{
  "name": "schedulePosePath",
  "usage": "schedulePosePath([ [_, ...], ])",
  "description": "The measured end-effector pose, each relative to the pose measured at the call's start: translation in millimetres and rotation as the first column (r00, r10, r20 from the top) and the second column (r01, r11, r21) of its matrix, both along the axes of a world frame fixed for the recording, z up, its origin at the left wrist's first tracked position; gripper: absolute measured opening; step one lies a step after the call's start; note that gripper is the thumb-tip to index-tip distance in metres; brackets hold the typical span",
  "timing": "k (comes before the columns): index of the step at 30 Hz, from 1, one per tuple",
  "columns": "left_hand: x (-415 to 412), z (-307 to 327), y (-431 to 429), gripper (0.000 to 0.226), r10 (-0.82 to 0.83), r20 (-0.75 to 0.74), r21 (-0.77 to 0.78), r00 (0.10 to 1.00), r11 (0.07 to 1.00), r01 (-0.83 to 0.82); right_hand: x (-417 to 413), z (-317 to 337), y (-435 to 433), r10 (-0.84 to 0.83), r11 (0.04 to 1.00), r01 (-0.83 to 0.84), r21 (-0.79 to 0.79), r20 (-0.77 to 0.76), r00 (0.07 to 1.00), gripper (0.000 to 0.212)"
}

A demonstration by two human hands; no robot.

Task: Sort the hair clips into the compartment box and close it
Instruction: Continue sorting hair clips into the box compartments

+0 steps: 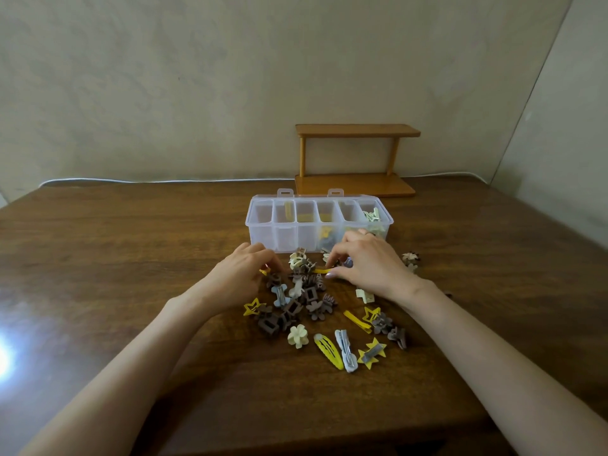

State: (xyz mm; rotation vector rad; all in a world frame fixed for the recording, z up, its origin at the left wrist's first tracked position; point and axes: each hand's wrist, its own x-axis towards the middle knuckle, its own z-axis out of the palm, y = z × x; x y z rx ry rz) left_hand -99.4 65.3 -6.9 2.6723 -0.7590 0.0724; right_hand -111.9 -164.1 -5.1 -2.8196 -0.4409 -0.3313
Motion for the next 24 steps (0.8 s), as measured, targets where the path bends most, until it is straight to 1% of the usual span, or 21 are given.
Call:
schedulePosePath([
  [5,1.3,5.4,3.3,0.022,0.051,0.044,-0.059,0.998,0.997,-0.049,-1.4,0.4,1.3,-0.008,1.0,0.008,-0.016,0.047,0.999,0.013],
  [7,2.3,10.2,6.8,0.013,0.115,0.036,-0.083,0.993,0.99,-0.112,-4.0,4.0,-4.5,-0.021,0.999,0.018,0.03,0.081,0.997,0.011],
  [9,1.4,15.5,11.2,0.013,0.149,-0.018,-0.086,0.989,0.985,-0.15,-5.7,6.5,-9.9,-0.026,0.995,0.017,0.094,0.1,0.995,0.009],
  [12,-1.6,21.3,16.1,0.017,0.088,-0.173,-0.042,0.981,0.994,-0.096,-7.6,5.7,-15.0,-0.04,0.976,0.025,0.214,0.066,0.997,0.005],
  [14,-3.1,22.1,18.4,0.019,0.038,-0.285,0.031,0.958,0.999,-0.03,-7.5,4.0,-16.8,-0.046,0.961,0.03,0.274,0.05,0.998,0.004],
  [15,-3.0,21.7,19.9,0.022,0.026,-0.318,0.061,0.948,0.998,-0.007,-7.4,3.8,-17.6,-0.048,0.955,0.031,0.297,0.049,0.998,0.004],
  [18,-0.8,20.5,24.1,0.024,0.011,-0.362,0.072,0.932,0.997,0.016,-7.9,5.1,-20.7,-0.063,0.918,0.036,0.396,0.056,0.996,0.004],
  [20,-0.5,20.1,24.0,0.019,-0.005,-0.377,0.079,0.926,0.996,0.037,-8.2,6.6,-23.5,-0.086,0.883,0.041,0.467,0.075,0.993,0.003],
  [21,-1.0,19.8,23.1,0.017,-0.012,-0.377,0.089,0.926,0.995,0.049,-8.3,7.1,-24.9,-0.098,0.864,0.042,0.501,0.087,0.991,0.003],
  [24,-1.1,17.9,20.3,0.021,-0.022,-0.338,0.121,0.941,0.99,0.067,-8.3,7.6,-28.8,-0.126,0.813,0.04,0.581,0.108,0.986,0.003],
])
